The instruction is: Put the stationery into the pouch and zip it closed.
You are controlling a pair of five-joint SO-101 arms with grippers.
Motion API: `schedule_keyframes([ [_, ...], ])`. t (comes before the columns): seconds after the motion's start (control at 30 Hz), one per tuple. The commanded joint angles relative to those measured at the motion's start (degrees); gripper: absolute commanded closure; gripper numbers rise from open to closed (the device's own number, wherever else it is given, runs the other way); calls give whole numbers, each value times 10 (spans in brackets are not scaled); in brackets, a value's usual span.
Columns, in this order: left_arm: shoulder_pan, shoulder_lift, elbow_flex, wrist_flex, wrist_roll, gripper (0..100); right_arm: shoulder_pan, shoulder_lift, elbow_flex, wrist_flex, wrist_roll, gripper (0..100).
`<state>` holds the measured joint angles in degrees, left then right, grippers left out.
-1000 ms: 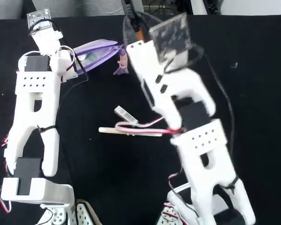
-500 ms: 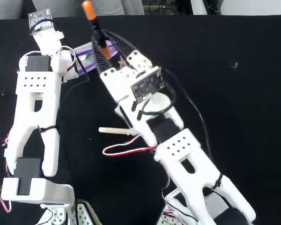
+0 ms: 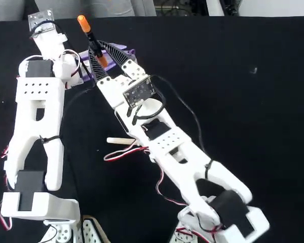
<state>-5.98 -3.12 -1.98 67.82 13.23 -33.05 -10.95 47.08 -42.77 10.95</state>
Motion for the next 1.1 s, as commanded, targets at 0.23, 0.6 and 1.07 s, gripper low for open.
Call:
schedule_keyframes([
  [0.23, 0, -11, -16, 4, 10, 971, 42, 154, -52, -141, -2, 987],
  [0.6, -3, -6, -18, -1, 10, 971, 42, 222, -15, -237, 76, 740],
  [1.07, -4, -6, -20, -2, 10, 971, 22, -6, 185, -289, 130, 847],
])
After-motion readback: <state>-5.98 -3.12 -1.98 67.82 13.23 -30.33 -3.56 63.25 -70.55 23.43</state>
